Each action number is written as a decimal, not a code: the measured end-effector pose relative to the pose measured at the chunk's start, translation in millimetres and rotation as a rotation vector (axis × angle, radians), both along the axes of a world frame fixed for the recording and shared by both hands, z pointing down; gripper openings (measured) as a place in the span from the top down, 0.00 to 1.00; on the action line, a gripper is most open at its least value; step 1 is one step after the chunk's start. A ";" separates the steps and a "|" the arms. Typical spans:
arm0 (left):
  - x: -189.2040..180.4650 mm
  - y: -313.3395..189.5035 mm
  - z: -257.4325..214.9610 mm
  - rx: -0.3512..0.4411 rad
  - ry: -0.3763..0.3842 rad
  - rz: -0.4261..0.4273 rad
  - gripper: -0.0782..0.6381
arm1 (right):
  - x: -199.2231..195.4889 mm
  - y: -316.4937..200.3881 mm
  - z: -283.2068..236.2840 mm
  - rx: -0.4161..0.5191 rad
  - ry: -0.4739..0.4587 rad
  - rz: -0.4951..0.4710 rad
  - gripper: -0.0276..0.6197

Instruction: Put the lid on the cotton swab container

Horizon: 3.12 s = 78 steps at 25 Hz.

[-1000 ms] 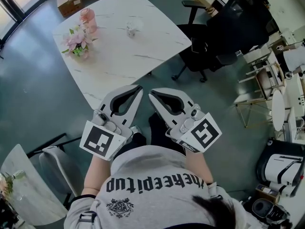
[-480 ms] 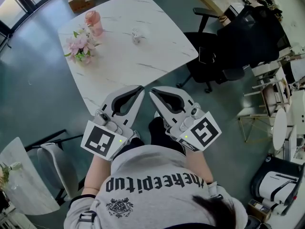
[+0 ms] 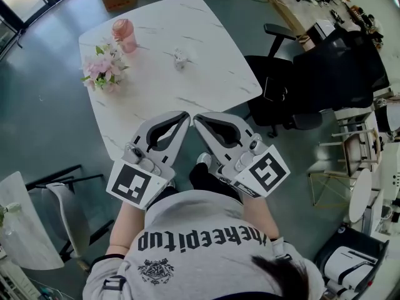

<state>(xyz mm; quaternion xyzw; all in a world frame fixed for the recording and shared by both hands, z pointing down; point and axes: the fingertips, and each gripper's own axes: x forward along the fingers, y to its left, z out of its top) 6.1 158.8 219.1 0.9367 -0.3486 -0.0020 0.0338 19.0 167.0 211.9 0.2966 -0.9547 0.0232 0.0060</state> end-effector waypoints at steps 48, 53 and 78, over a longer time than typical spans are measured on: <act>69.5 -101.1 10.7 -0.008 -0.053 -0.184 0.87 | 77.1 -109.7 8.5 -0.037 -0.076 -0.141 0.94; 59.6 -117.5 14.8 -0.014 -0.065 -0.176 0.87 | 65.1 -128.3 9.5 -0.042 -0.075 -0.138 0.94; 10.7 -191.7 39.3 -0.073 -0.070 -0.095 0.87 | 23.7 -202.2 34.3 -0.122 -0.063 -0.056 0.94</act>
